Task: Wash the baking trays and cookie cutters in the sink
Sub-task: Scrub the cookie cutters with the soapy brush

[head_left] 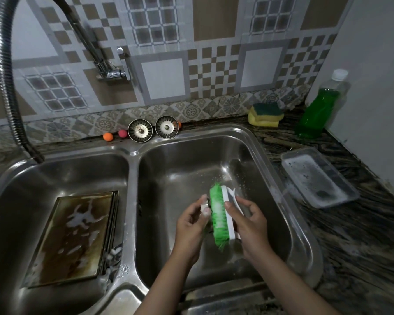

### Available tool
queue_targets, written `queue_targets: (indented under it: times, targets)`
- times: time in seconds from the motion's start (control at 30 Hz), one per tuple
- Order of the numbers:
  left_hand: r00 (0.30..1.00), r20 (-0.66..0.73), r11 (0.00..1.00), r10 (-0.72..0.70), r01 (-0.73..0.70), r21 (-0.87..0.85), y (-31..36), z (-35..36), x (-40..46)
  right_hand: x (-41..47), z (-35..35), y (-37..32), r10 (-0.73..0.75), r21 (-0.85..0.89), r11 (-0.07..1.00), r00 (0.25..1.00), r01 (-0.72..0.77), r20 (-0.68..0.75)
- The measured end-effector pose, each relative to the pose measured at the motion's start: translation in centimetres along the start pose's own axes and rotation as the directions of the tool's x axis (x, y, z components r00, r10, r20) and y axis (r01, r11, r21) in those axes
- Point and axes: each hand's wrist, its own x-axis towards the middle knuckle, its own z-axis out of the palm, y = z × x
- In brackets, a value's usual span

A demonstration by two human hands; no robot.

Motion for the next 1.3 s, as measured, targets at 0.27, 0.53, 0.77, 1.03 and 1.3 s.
queue_targets:
  times: [0.27, 0.53, 0.77, 1.03, 1.3]
  targets:
    - [0.994, -0.025, 0.986, -0.102, 0.098, -0.132, 1.0, -0.9, 0.3, -0.1, -0.5, -1.3, -0.13, -0.153, 0.974, 0.964, 0.168, 0.233]
    - [0.971, 0.005, 0.971, -0.238, 0.238, -0.018, 0.9, -1.8, 0.0, 3.1, -1.2, -1.2, -0.252, -0.403, 0.863, 0.95, 0.306, 0.183]
    - [0.958, 0.07, 0.939, -0.278, 0.286, -0.19, 1.8, -1.7, 0.0, 1.7, -0.1, 1.2, -0.213, -0.343, 0.883, 0.925, 0.32, 0.315]
    - [0.975, 0.056, 0.965, -0.216, 0.222, -0.138, 3.9, -6.0, -2.1, 3.0, -0.2, 1.1, -0.293, -0.567, 0.715, 0.912, 0.409, 0.287]
    - [0.966, -0.227, 0.923, 0.12, -0.024, 0.385, 10.6, -16.9, -6.3, 1.9, -1.0, 2.2, -0.224, -0.602, 0.655, 0.879, 0.456, 0.421]
